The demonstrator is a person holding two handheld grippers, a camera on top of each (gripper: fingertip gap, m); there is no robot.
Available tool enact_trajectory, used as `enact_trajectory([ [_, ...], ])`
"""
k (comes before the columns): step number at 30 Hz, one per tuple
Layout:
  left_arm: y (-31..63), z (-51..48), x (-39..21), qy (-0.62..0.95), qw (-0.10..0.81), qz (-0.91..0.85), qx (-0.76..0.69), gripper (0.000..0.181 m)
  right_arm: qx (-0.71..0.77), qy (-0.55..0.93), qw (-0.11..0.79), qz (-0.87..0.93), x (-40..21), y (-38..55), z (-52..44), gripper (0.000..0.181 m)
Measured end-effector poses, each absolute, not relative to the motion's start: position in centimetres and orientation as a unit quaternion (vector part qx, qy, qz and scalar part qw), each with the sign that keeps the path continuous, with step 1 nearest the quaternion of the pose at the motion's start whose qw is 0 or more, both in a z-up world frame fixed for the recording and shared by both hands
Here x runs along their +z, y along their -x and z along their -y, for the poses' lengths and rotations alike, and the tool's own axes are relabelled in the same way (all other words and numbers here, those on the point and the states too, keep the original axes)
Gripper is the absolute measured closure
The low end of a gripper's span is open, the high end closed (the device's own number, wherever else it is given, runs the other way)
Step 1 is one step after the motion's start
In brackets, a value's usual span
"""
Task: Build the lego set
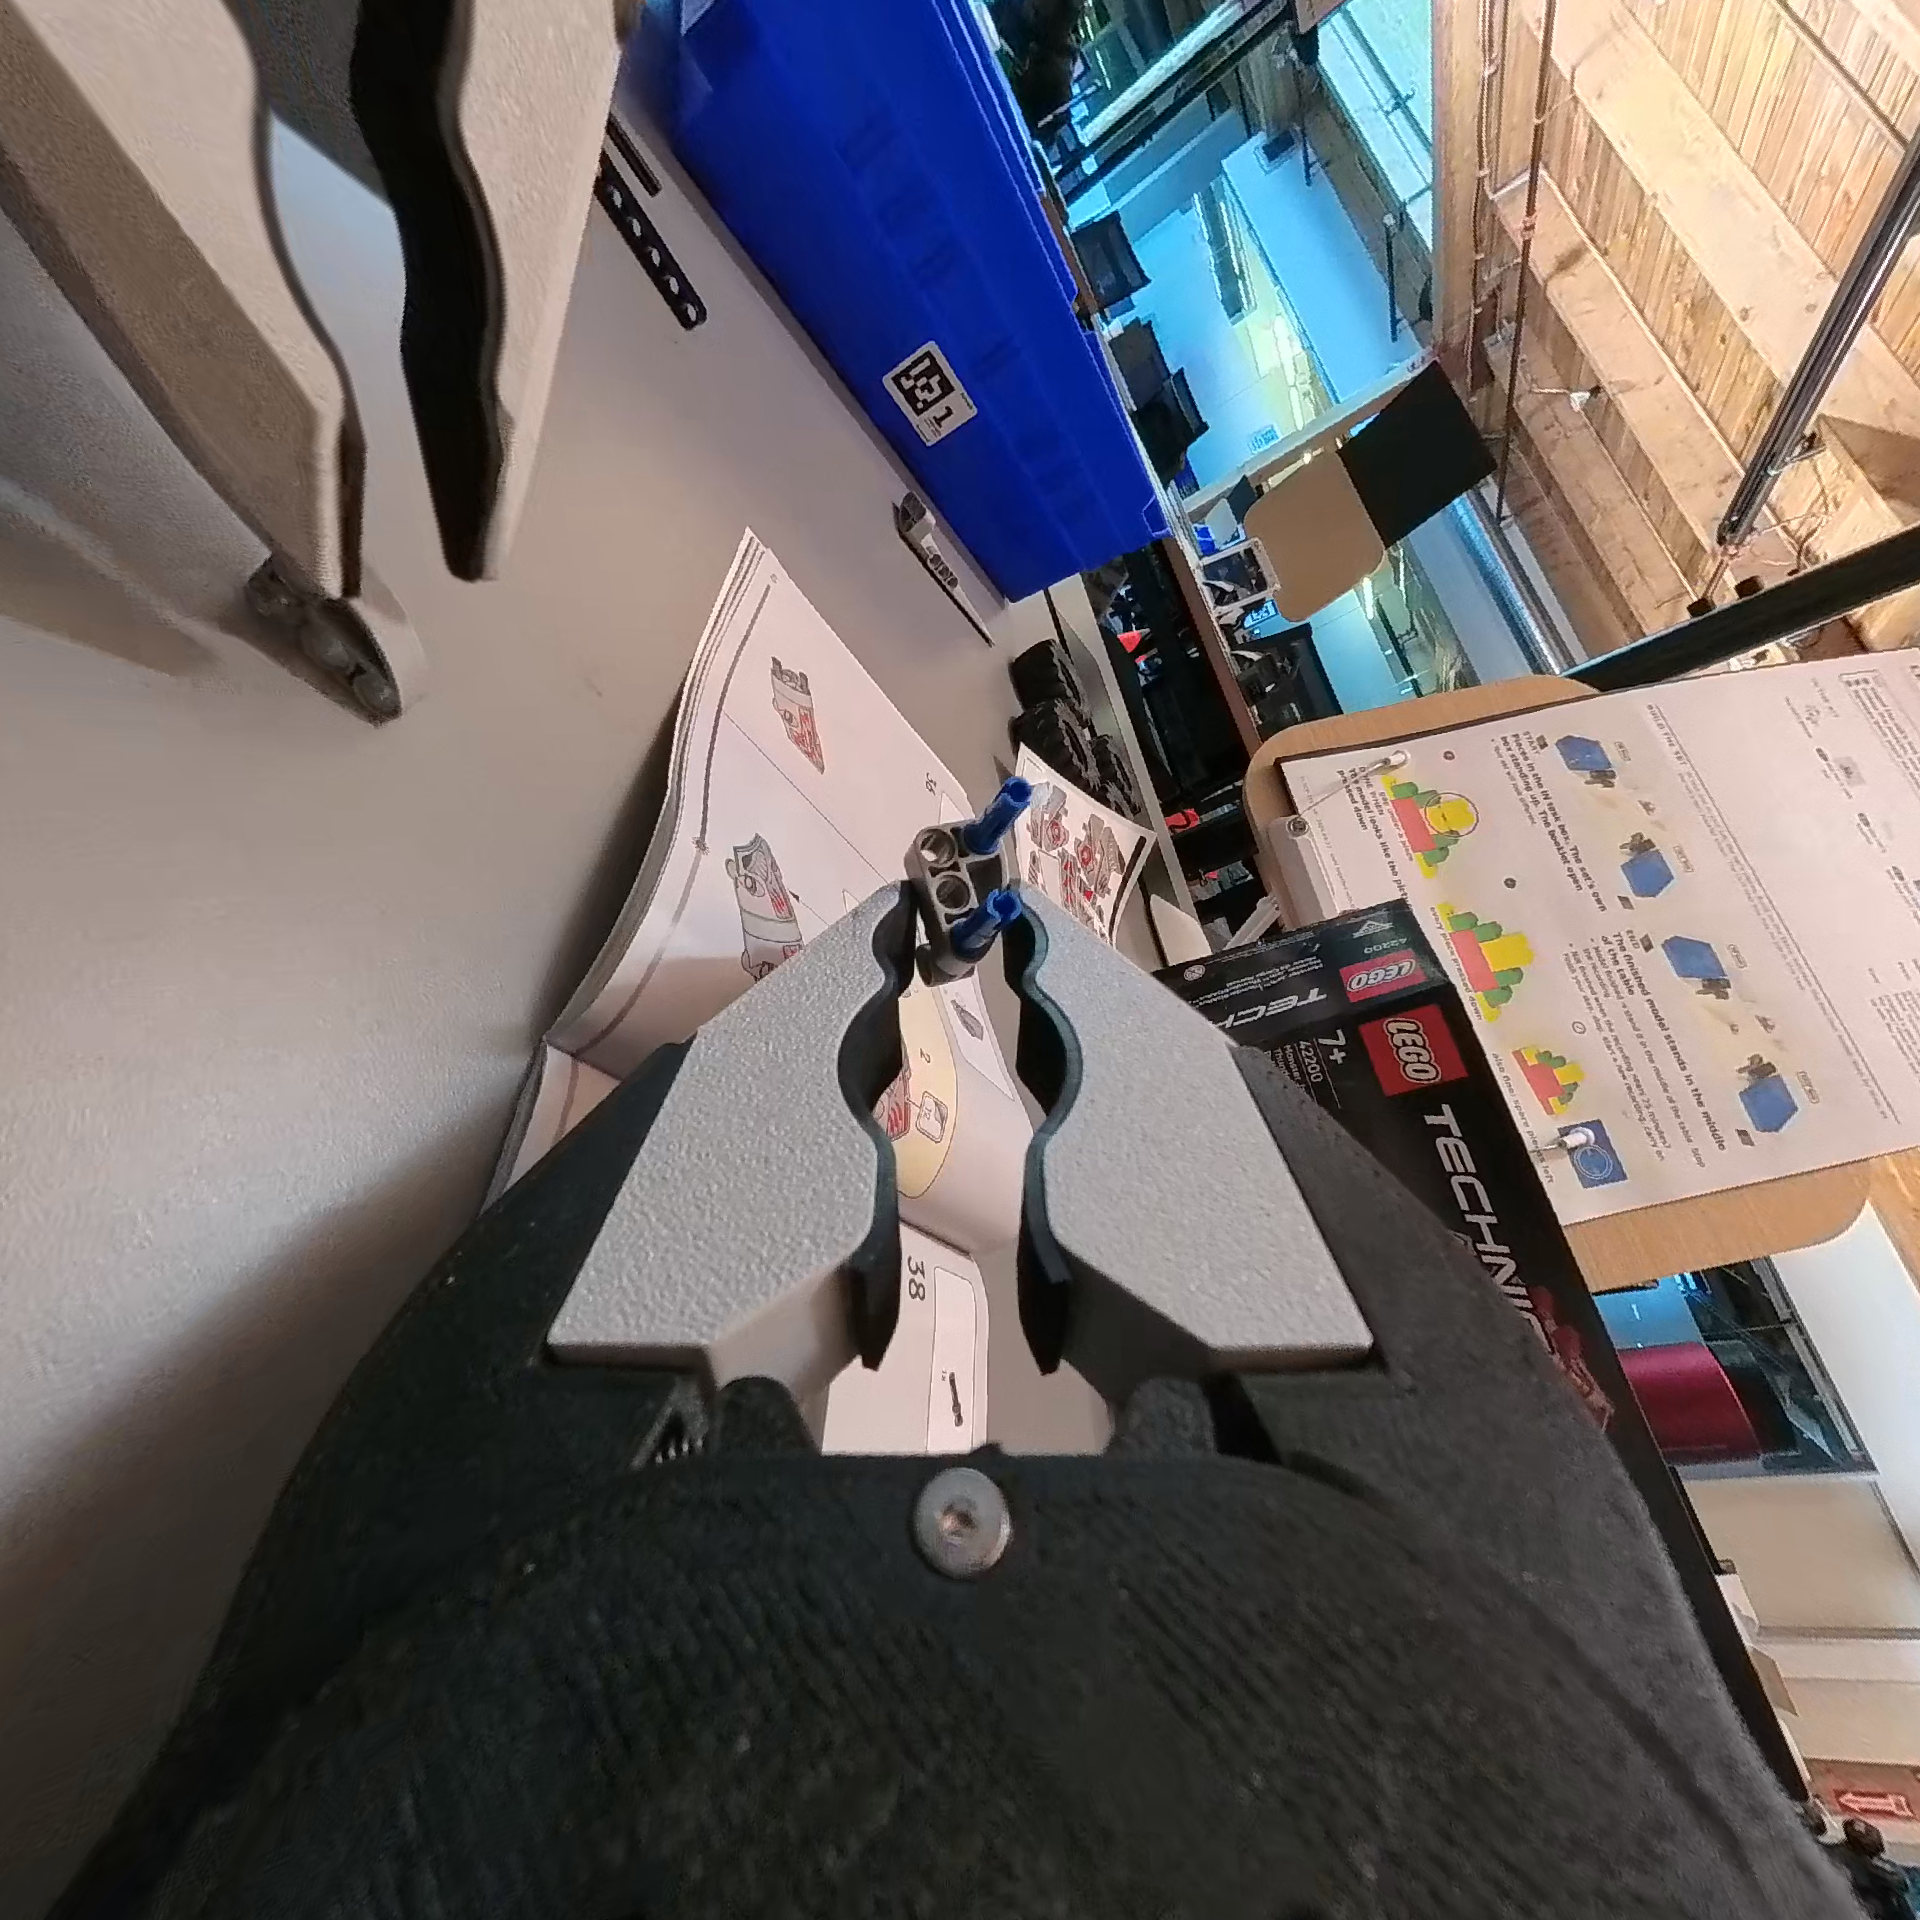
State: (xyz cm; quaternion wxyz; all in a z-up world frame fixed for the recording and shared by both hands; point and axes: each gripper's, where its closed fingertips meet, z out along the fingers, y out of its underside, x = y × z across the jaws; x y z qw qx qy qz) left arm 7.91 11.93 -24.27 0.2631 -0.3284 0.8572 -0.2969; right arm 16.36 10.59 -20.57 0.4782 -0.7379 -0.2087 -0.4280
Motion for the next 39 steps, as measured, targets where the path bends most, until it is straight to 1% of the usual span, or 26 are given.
enact_trajectory([
  [1,-7.8,-12.0,-24.6,0.342,0.244,-0.855,-0.303,0.169,-0.428,0.737,0.479,0.209,-20.6,-16.3,-10.6,0.168],
  [3,-7.7,-12.1,-25.1,0.352,0.225,-0.856,-0.305,0.172,-0.43,0.736,0.479,0.21,-20.5,-16.3,-10.6,0.168],
  [4,-7.7,-12.2,-25.2,0.345,0.228,-0.859,-0.301,0.175,-0.431,0.735,0.479,0.211,-20.5,-16.3,-10.6,0.168],
  [7,-7.7,-12.2,-25.3,0.295,0.254,-0.875,-0.287,0.176,-0.432,0.734,0.479,0.213,-20.4,-16.2,-10.7,0.168],
  [14,-7.6,-11.7,-24.9,0.1,0.356,-0.894,-0.254,0.176,-0.437,0.733,0.47,0.226,-20.7,-15.9,-11.0,0.167],
  [16,-7.5,-11.7,-25.1,0.065,0.376,-0.893,-0.239,0.176,-0.438,0.733,0.468,0.23,-20.8,-15.8,-11.0,0.167],
  [26,-7.4,-11.7,-25.1,0.025,0.401,-0.885,-0.234,0.176,-0.437,0.733,0.467,0.231,-20.8,-15.7,-11.2,0.168],
  [29,-7.4,-11.5,-24.4,0.054,0.388,-0.881,-0.264,0.176,-0.436,0.733,0.467,0.232,-20.8,-15.7,-11.3,0.167],
  [31,-7.6,-10.9,-22.5,0.1,0.361,-0.863,-0.338,0.176,-0.435,0.733,0.468,0.236,-20.9,-15.5,-11.5,0.167],
  [33,-7.7,-10.1,-20.3,0.148,0.304,-0.841,-0.422,0.176,-0.433,0.728,0.471,0.246,-20.8,-15.0,-11.7,0.168],
  [35,-8.0,-9.7,-18.2,0.178,0.256,-0.824,-0.473,0.176,-0.427,0.725,0.474,0.26,-20.9,-14.4,-12.1,0.167],
  [37,-8.0,-9.3,-16.8,0.18,0.196,-0.827,-0.494,0.176,-0.419,0.718,0.481,0.28,-20.9,-13.5,-12.4,0.168],
  [39,-8.6,-9.5,-16.4,0.201,0.147,-0.838,-0.486,0.176,-0.416,0.71,0.491,0.289,-20.6,-12.9,-12.6,0.168],
])
